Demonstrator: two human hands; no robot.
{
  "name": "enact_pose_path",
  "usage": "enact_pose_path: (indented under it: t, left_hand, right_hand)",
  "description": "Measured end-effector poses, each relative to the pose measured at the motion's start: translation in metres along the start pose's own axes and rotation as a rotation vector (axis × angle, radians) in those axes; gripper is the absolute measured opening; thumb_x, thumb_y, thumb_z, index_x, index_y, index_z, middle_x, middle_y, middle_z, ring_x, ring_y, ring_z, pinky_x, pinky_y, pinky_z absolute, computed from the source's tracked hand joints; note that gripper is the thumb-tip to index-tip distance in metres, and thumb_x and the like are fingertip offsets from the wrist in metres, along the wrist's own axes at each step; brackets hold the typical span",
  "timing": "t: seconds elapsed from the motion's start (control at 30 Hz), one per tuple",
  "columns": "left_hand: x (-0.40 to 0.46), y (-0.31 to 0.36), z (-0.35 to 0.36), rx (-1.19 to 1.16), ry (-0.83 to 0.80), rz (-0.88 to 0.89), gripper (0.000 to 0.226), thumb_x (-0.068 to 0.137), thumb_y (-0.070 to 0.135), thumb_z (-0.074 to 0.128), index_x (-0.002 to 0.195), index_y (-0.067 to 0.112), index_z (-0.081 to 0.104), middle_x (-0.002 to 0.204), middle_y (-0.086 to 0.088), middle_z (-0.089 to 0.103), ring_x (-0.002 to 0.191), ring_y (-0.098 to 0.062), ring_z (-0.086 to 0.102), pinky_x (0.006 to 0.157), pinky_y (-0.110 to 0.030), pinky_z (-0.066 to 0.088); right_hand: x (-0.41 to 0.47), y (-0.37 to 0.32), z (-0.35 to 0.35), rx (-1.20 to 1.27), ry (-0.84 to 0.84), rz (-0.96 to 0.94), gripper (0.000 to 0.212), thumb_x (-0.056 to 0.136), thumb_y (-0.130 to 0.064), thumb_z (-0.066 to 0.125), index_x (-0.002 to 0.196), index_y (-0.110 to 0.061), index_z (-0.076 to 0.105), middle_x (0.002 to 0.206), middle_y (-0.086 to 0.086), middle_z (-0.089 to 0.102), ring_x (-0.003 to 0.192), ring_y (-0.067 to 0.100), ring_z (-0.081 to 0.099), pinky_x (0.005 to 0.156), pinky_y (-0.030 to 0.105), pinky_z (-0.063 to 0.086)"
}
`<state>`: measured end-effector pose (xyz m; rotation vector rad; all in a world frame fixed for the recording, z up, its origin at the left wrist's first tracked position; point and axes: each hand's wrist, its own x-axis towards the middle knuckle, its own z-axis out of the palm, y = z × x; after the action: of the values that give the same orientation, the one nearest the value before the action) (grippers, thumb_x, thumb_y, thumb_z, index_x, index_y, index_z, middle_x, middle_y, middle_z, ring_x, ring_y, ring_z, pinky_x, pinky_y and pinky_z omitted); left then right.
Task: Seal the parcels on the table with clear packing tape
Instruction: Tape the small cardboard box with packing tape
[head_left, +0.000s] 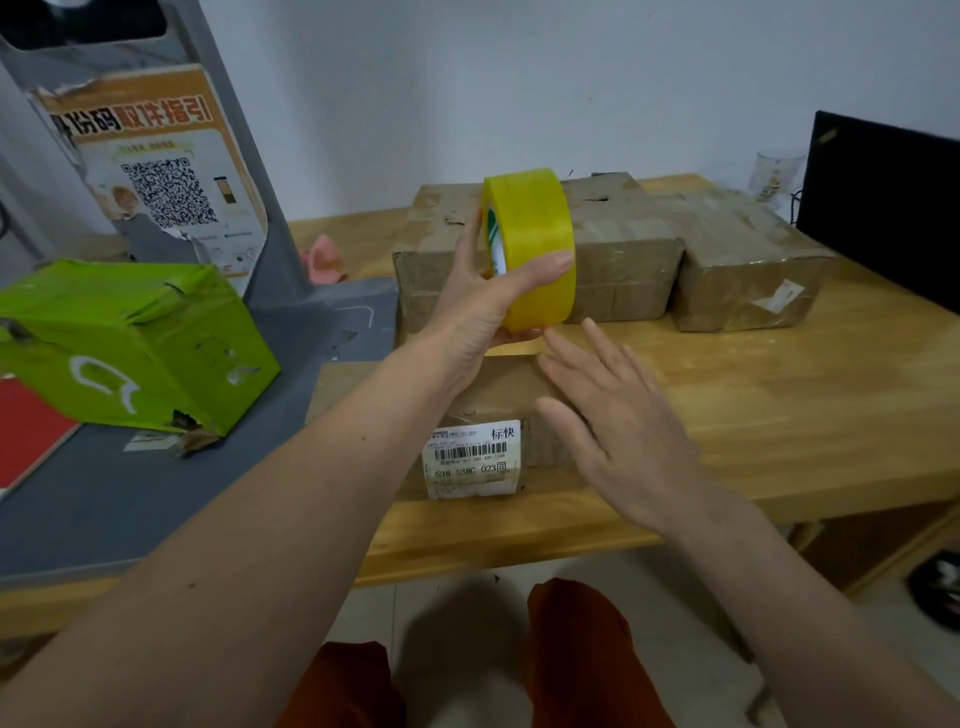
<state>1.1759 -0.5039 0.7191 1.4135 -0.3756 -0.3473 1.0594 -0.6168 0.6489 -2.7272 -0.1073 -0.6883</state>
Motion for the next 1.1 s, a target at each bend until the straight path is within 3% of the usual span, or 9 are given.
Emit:
enact_pose_path:
  t: [0.2,0.3,0.4,0.5,0.67,0.8,0.93,1.03,1.1]
  left_hand:
    - [0.001,0.004,-0.002,-0.051,0.060,0.043,0.094,0.075,0.031,0.083,0.149,0.044,0.028,0.133,0.001,0.060,0.103,-0.022,0.068,0.064,-0.032,0.057]
    - [-0.001,0.009,-0.006,-0.040,0.074,0.093,0.104,0.068,0.034,0.087,0.151,0.043,0.026,0.137,0.000,0.057,0.108,-0.023,0.066,0.064,-0.032,0.058]
    - [-0.006,0.013,-0.014,0.010,0.100,0.143,0.120,0.053,0.047,0.093,0.151,0.048,0.023,0.143,0.001,0.053,0.118,-0.023,0.062,0.084,-0.043,0.059]
    - [-0.014,0.017,-0.027,0.061,0.142,0.174,0.129,0.042,0.058,0.093,0.149,0.053,0.022,0.146,0.001,0.050,0.122,-0.026,0.060,0.093,-0.051,0.055]
    - [-0.030,0.025,-0.055,0.039,0.157,0.189,0.120,0.053,0.048,0.088,0.152,0.046,0.022,0.140,0.004,0.054,0.115,-0.023,0.064,0.073,-0.039,0.060]
    - [-0.041,0.035,-0.075,-0.002,0.227,0.240,0.115,0.053,0.049,0.092,0.151,0.039,0.030,0.141,0.001,0.052,0.108,-0.020,0.068,0.067,-0.036,0.058]
    - [-0.043,0.043,-0.085,-0.051,0.268,0.286,0.105,0.066,0.039,0.085,0.153,0.029,0.027,0.105,0.015,0.069,0.087,-0.008,0.073,0.065,-0.031,0.056]
    - [-0.046,0.040,-0.089,-0.061,0.258,0.283,0.103,0.069,0.036,0.085,0.153,0.030,0.027,0.120,0.009,0.065,0.093,-0.014,0.072,0.066,-0.031,0.056]
    - [-0.047,0.032,-0.090,-0.061,0.243,0.259,0.102,0.071,0.034,0.085,0.153,0.033,0.025,0.136,0.003,0.059,0.096,-0.015,0.072,0.065,-0.031,0.056]
  right_hand:
    - [0.003,-0.009,0.001,-0.213,-0.068,-0.051,0.088,0.095,-0.066,0.005,0.141,-0.003,0.046,0.149,0.014,0.044,0.144,0.027,0.032,0.117,0.042,0.025]
    - [0.013,-0.010,-0.014,-0.269,-0.198,-0.055,0.102,0.084,-0.077,0.000,0.152,-0.006,0.027,0.159,0.012,0.027,0.149,0.024,0.018,0.118,0.035,0.007]
    - [0.021,-0.017,-0.019,-0.339,-0.258,-0.066,0.112,0.077,-0.087,0.016,0.155,-0.009,0.001,0.163,0.013,-0.002,0.151,0.026,-0.004,0.122,0.041,-0.003]
    - [0.031,-0.017,-0.014,-0.301,-0.352,-0.073,0.115,0.073,-0.083,0.048,0.155,-0.013,0.007,0.160,0.011,0.019,0.147,0.026,0.016,0.121,0.039,0.014]
    - [0.052,-0.012,-0.012,-0.176,-0.403,0.006,0.111,0.061,-0.076,0.070,0.148,-0.022,0.026,0.123,-0.002,0.038,0.111,0.014,0.032,0.096,0.034,0.042]
    - [0.053,-0.014,-0.008,-0.161,-0.227,-0.019,0.094,0.065,-0.064,0.077,0.138,-0.020,0.036,0.119,-0.002,0.038,0.110,0.015,0.032,0.091,0.031,0.040]
    - [0.041,-0.012,0.013,-0.320,0.102,-0.147,0.087,0.056,-0.028,0.090,0.126,-0.011,0.041,0.125,0.011,0.047,0.116,0.028,0.042,0.102,0.045,0.040]
    - [0.027,-0.003,0.030,-0.276,0.096,-0.107,0.093,0.047,-0.015,0.091,0.125,-0.008,0.040,0.132,0.017,0.049,0.124,0.034,0.043,0.108,0.060,0.036]
    - [0.014,0.005,0.037,-0.258,0.040,-0.102,0.096,0.046,-0.027,0.094,0.124,-0.009,0.040,0.133,0.016,0.050,0.127,0.033,0.043,0.108,0.063,0.033]
